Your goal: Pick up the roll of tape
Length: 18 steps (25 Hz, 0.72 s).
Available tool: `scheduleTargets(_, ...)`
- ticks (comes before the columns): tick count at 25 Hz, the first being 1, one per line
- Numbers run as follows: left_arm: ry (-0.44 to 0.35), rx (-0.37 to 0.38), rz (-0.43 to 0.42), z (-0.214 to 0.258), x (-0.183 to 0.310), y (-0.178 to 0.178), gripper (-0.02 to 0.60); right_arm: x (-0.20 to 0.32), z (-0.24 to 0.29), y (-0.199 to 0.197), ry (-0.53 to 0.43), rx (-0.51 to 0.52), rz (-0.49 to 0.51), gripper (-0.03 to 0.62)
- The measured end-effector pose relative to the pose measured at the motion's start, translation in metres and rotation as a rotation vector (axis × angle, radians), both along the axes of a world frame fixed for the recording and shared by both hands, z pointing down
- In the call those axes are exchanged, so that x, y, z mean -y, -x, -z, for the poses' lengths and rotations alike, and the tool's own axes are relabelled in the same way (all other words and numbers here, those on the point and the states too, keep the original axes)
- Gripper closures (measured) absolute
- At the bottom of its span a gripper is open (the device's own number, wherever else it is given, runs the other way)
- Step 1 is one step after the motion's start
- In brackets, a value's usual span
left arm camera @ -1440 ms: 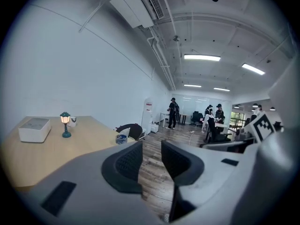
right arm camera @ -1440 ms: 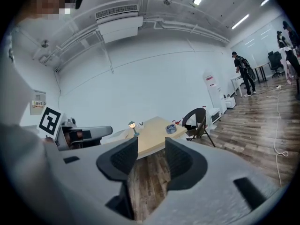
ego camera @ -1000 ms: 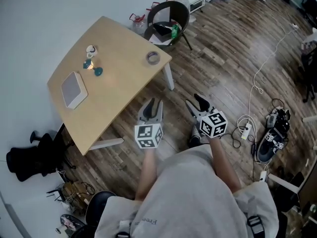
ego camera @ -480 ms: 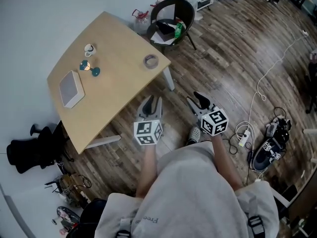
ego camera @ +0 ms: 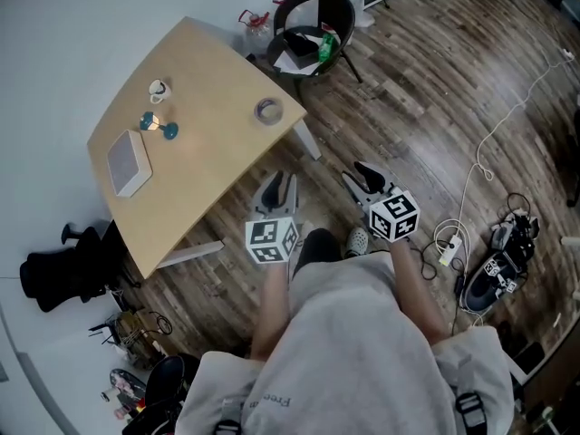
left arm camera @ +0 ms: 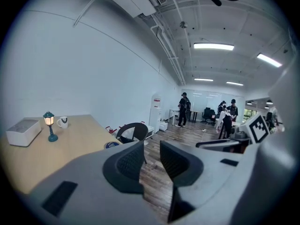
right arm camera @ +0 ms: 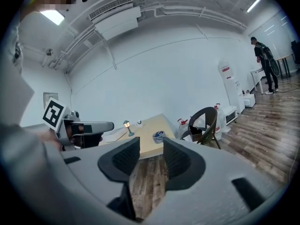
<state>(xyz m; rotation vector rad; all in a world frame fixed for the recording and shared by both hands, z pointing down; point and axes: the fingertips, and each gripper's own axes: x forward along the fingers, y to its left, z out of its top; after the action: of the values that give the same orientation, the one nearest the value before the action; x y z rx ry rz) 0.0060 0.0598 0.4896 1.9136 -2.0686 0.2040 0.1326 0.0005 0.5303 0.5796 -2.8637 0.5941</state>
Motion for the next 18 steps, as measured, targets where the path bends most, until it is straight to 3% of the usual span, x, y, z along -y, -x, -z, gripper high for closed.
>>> scheduleTargets(9,0.053,-0.019,0.032,-0.022,0.002,0.026,0.482,0.008,-0.019,0.011,0.034,-0.016,-0.003,0.437)
scheduleTargets(18,0.065,-0.057,0.020,-0.033,0.057,0.087,0.482,0.060,-0.025,0.062,0.039,-0.056,-0.039,0.437)
